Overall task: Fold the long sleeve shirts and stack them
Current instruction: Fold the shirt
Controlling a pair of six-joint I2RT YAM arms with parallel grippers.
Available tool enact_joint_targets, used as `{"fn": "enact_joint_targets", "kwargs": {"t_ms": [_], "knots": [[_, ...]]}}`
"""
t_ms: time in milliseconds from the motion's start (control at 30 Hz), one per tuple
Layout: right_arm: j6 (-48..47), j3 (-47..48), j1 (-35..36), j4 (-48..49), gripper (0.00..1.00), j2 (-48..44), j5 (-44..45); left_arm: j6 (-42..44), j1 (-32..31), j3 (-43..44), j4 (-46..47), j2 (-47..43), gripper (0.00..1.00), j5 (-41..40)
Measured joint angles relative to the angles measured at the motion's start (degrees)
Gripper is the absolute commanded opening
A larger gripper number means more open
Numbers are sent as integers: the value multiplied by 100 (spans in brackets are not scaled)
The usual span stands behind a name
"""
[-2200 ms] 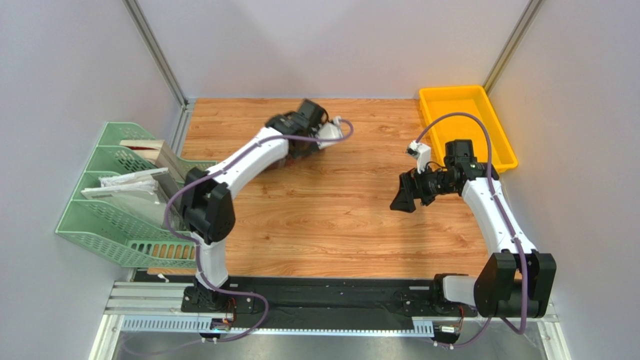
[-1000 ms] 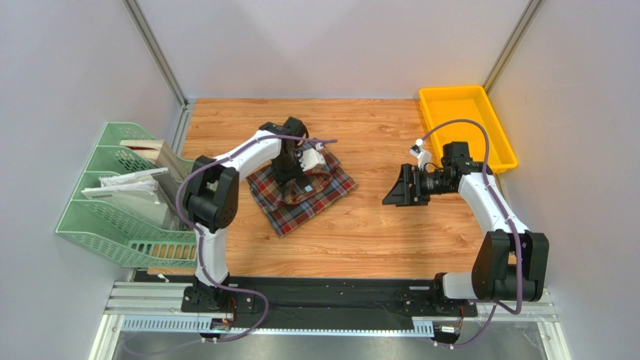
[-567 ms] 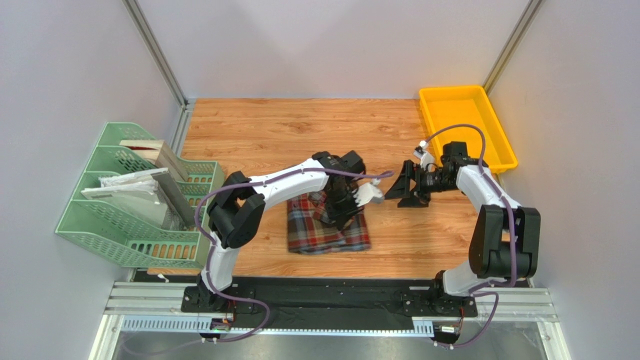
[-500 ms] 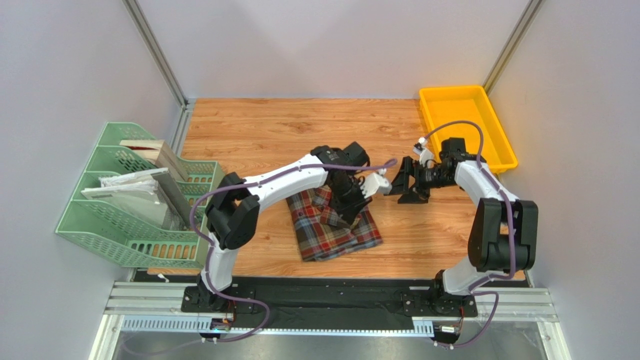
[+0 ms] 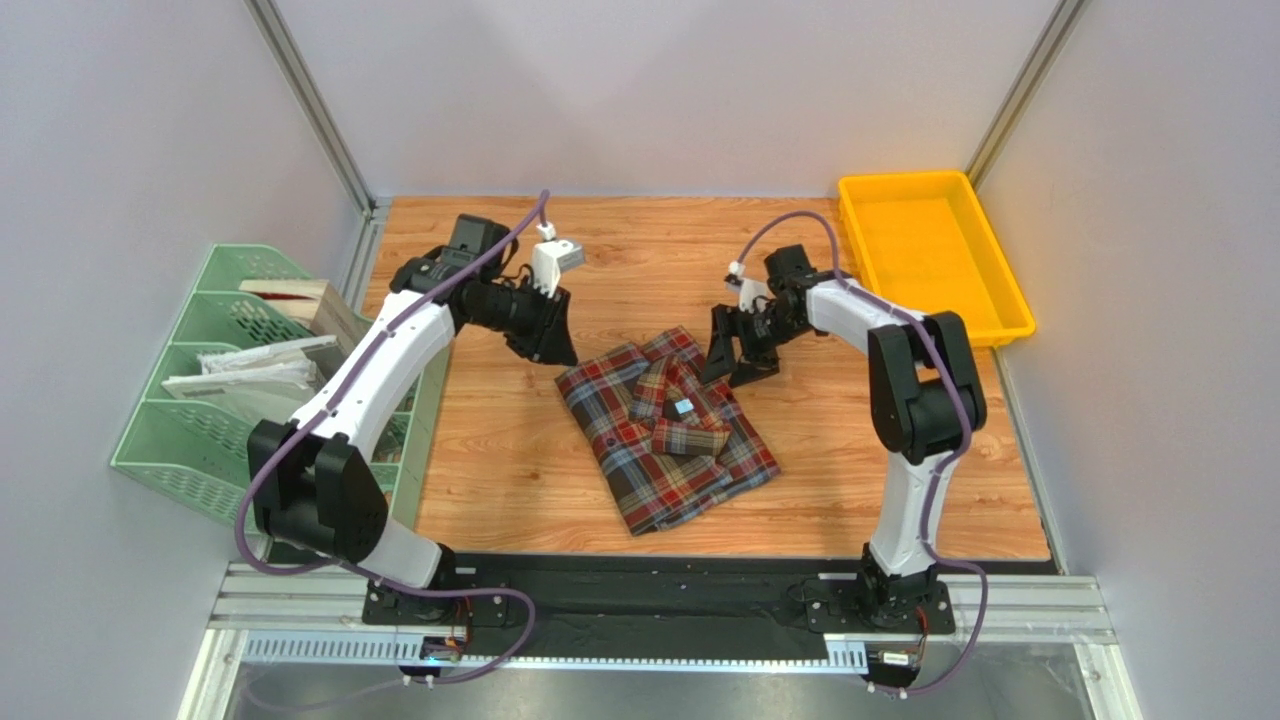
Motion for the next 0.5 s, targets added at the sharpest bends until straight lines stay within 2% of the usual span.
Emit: {"fn": "enact_joint_targets", "kwargs": {"t_ms": [67, 100, 167, 233, 333, 367, 467, 500], "knots": [[-42, 197, 210, 9, 24, 302, 140, 4, 155, -260, -13, -205, 26, -13], [-74, 321, 317, 7, 17, 463, 210, 42, 199, -382, -7, -306, 26, -20], [-192, 597, 520, -46, 7, 750, 304, 157, 229, -592, -28, -472, 25, -22], [-476, 1038, 791, -146, 6, 973, 361, 382, 208, -730, -28, -533, 25, -13], [-1097, 1777, 1252, -168, 13, 1322, 391, 874, 66, -925, -26, -520, 24, -101], [-1322, 1982, 1397, -201, 27, 1410, 382, 1043, -24, -981, -24, -490, 24, -160], [-1853, 2507, 1709, -407, 46, 1572, 286, 1598, -472, -1113, 17, -275, 21, -435], [-1985, 2686, 1768, -514, 49, 1593, 280, 1727, -608, -1150, 46, -188, 19, -514]]}}
